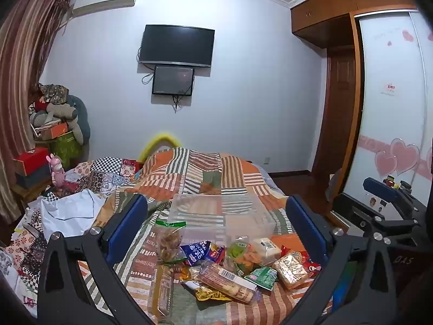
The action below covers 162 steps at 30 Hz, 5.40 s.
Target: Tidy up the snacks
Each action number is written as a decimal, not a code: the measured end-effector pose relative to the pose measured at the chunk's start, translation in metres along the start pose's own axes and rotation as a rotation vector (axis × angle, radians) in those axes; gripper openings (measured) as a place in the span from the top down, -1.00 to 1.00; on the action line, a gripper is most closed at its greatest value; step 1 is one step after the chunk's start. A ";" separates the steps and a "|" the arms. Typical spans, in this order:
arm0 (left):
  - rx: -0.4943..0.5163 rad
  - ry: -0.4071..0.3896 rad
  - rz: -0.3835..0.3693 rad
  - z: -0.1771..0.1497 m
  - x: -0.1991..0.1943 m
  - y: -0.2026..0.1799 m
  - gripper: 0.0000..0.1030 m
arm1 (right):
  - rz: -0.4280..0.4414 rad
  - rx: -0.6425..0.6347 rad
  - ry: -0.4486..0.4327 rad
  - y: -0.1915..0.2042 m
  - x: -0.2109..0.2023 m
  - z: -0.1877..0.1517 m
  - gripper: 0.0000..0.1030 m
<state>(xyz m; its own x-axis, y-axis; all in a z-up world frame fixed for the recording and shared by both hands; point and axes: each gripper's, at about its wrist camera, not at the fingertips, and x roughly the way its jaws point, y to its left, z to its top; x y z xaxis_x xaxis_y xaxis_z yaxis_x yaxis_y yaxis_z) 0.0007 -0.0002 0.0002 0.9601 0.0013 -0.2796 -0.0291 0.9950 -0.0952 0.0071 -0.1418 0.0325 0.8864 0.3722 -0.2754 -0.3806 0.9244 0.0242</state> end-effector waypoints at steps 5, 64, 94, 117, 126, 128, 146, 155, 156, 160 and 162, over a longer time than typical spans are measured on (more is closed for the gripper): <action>0.002 0.006 -0.002 0.001 0.003 -0.001 -1.00 | 0.001 0.000 0.013 0.000 0.001 0.000 -1.00; -0.004 -0.004 -0.010 -0.001 0.001 0.000 -1.00 | 0.017 0.031 -0.006 0.000 -0.008 0.007 -1.00; 0.003 0.015 0.008 -0.001 0.007 0.005 -1.00 | 0.027 0.031 0.028 -0.001 0.003 0.002 -1.00; -0.072 0.448 0.071 -0.082 0.092 0.087 0.01 | 0.050 0.098 0.434 -0.046 0.069 -0.066 -0.38; -0.127 0.585 0.068 -0.123 0.114 0.102 0.01 | 0.085 0.124 0.604 -0.051 0.094 -0.104 -0.02; -0.130 0.608 0.065 -0.131 0.119 0.103 0.01 | 0.086 0.127 0.617 -0.053 0.097 -0.108 -0.02; -0.093 0.636 0.072 -0.156 0.138 0.097 0.29 | 0.062 0.038 0.627 -0.045 0.109 -0.119 0.08; -0.080 0.602 0.051 -0.144 0.117 0.089 0.32 | 0.078 0.063 0.601 -0.047 0.101 -0.114 0.12; -0.073 0.590 0.052 -0.141 0.114 0.087 0.32 | 0.079 0.061 0.595 -0.047 0.099 -0.113 0.13; -0.061 0.551 0.044 -0.129 0.104 0.082 0.32 | 0.084 0.064 0.568 -0.045 0.093 -0.105 0.13; -0.057 0.527 0.041 -0.121 0.098 0.079 0.32 | 0.090 0.070 0.552 -0.045 0.091 -0.099 0.13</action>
<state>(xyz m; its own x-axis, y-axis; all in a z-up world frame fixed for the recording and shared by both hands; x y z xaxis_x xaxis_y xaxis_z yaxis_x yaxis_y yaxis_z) 0.0593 0.0669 -0.1501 0.6883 -0.0247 -0.7250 -0.0926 0.9883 -0.1215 0.0788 -0.1582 -0.0893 0.5748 0.3680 -0.7309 -0.4129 0.9015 0.1292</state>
